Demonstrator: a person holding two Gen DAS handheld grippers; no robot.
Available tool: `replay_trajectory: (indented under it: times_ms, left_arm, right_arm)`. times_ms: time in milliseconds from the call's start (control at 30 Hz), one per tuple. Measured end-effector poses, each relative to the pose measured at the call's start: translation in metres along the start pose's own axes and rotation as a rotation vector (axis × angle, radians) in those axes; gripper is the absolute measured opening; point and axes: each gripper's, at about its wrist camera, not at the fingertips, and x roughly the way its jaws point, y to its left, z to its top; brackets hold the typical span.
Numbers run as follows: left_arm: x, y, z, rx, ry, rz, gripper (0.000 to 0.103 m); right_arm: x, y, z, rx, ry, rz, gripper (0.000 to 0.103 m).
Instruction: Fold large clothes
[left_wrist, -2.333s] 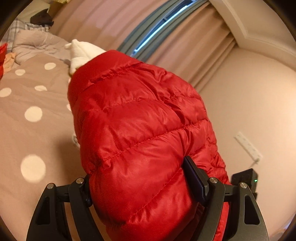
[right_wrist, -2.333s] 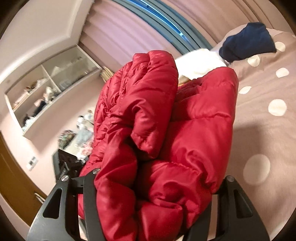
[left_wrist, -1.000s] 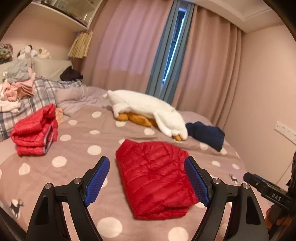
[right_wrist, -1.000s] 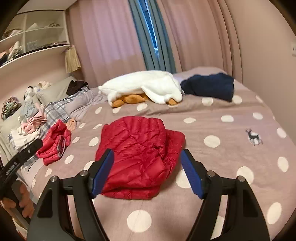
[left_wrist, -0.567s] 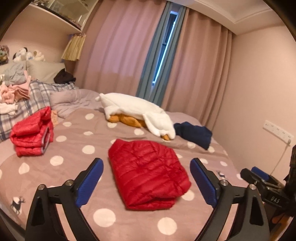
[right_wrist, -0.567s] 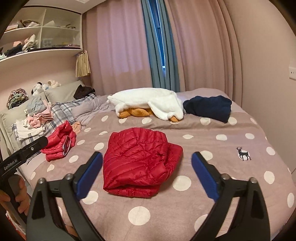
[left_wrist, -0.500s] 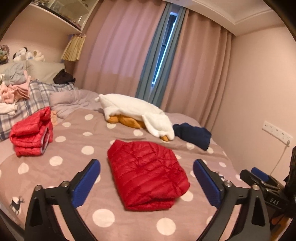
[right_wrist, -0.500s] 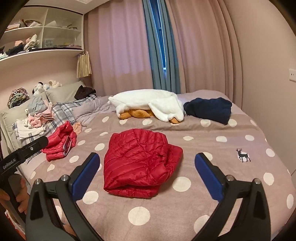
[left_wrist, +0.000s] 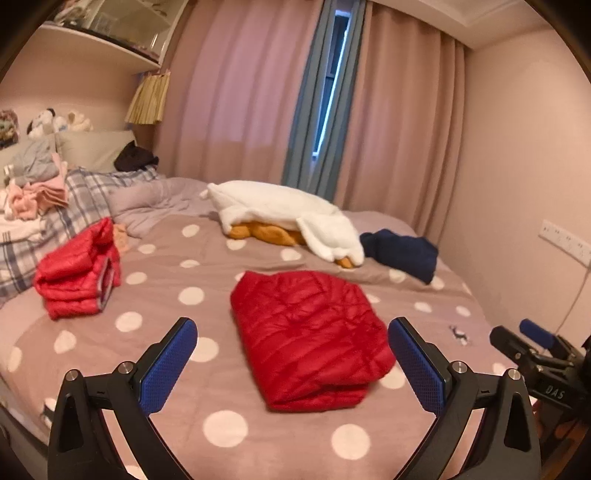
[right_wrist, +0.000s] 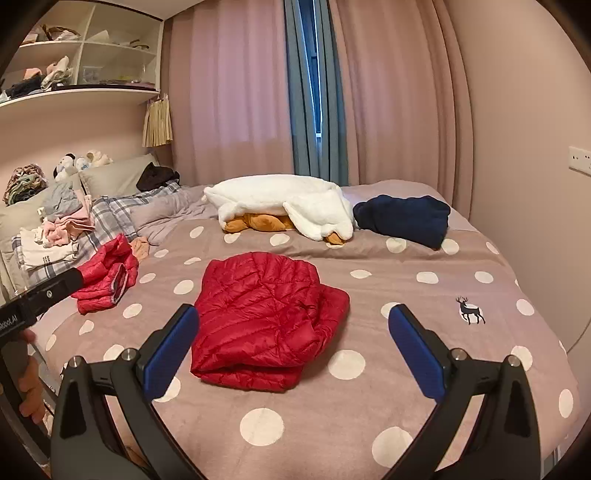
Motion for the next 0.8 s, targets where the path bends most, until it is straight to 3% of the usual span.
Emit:
replay_trajectory:
  times_ms: [800]
  left_arm:
    - [-0.003,0.0005,0.0008,-0.007,0.027,-0.015,0.102]
  right_arm:
    - [-0.0036,0.0093,0.0009,-0.017,0.005,-0.031,0.103]
